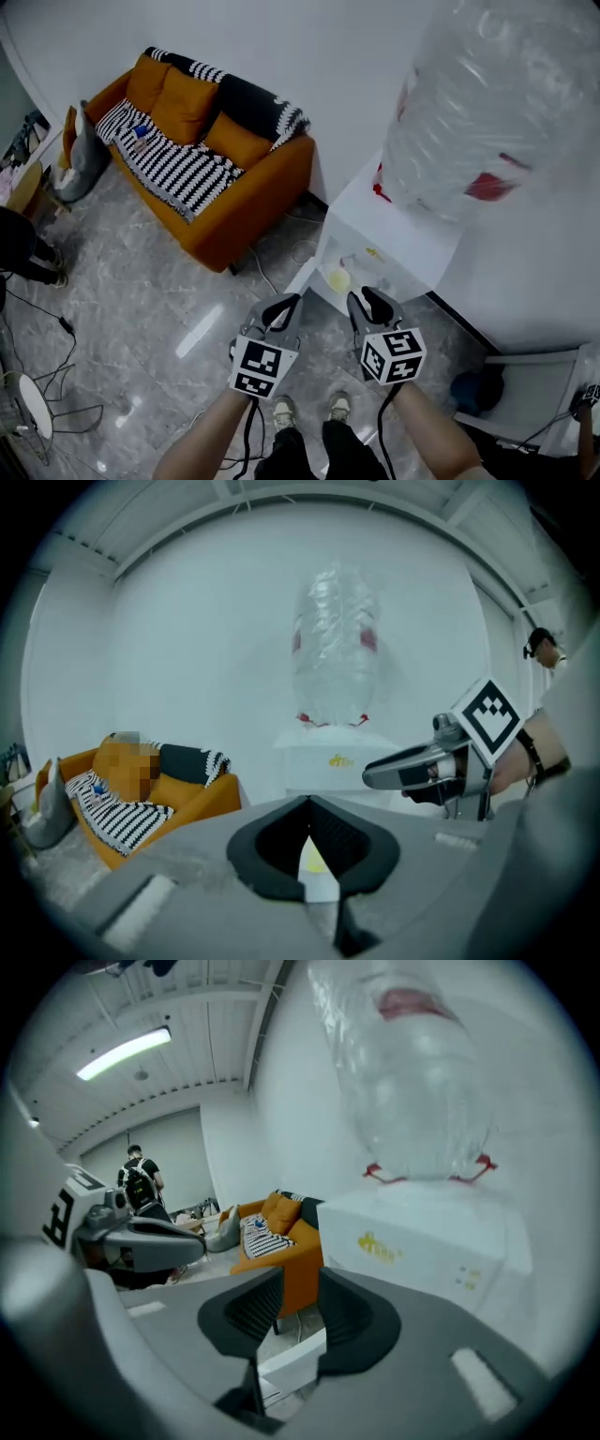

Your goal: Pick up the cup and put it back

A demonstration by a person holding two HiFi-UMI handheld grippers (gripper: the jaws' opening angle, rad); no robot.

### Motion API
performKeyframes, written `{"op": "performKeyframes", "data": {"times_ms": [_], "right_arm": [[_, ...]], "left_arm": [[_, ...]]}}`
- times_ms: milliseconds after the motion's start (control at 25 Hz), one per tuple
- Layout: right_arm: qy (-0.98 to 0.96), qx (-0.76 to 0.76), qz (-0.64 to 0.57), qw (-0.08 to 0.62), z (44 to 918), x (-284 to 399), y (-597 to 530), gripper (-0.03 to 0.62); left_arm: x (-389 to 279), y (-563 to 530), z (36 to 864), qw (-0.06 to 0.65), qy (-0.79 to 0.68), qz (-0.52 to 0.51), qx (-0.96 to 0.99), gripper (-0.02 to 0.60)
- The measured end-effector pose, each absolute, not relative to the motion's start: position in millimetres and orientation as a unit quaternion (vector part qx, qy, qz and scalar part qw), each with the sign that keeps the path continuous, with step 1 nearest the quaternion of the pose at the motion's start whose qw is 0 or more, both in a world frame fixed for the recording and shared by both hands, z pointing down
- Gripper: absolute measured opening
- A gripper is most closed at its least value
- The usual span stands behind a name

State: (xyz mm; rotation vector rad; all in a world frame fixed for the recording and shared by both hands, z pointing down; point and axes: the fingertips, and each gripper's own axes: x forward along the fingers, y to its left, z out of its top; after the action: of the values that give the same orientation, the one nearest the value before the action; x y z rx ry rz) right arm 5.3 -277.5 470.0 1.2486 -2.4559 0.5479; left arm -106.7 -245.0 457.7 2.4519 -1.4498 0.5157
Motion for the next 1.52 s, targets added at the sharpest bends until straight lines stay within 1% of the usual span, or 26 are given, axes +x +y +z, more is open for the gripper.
{"op": "performKeyframes", "data": {"times_ms": [240,400,440,680,840,1000,1120,1280,1520], "right_arm": [[-0.886,0.413,0.162,0.133,364.7,2.8,-224.5,0.091],[-0.899,0.397,0.142,0.121,305.9,2.6,-191.5,0.052],[-0.901,0.394,0.135,0.119,291.9,2.0,-184.1,0.040],[-0.910,0.391,0.089,0.100,214.7,0.4,-149.3,0.020],[-0.917,0.381,0.083,0.084,176.0,1.5,-125.8,0.005],[-0.928,0.360,0.062,0.073,133.9,-0.3,-100.6,0.005],[-0.934,0.350,0.039,0.066,107.7,2.4,-85.3,0.005],[-0.939,0.337,0.023,0.068,89.3,6.1,-63.7,0.003],[-0.948,0.313,0.038,0.052,77.8,7.9,-40.0,0.003]], "left_arm": [[-105.3,-216.3,365.2,0.081,-0.495,0.150,0.852,0.002],[-104.1,-189.9,306.9,0.056,-0.491,0.129,0.860,0.002],[-104.4,-182.9,295.3,0.051,-0.491,0.125,0.861,0.002],[-103.6,-151.2,239.9,0.020,-0.495,0.113,0.861,0.002],[-100.7,-124.0,205.9,-0.001,-0.484,0.097,0.870,0.002],[-103.1,-98.6,173.8,0.023,-0.478,0.054,0.876,0.002],[-102.5,-83.9,152.2,0.012,-0.480,0.051,0.876,0.002],[-98.8,-61.1,132.3,0.003,-0.484,0.057,0.873,0.002],[-99.5,-40.6,113.6,0.007,-0.506,0.055,0.860,0.002]]}}
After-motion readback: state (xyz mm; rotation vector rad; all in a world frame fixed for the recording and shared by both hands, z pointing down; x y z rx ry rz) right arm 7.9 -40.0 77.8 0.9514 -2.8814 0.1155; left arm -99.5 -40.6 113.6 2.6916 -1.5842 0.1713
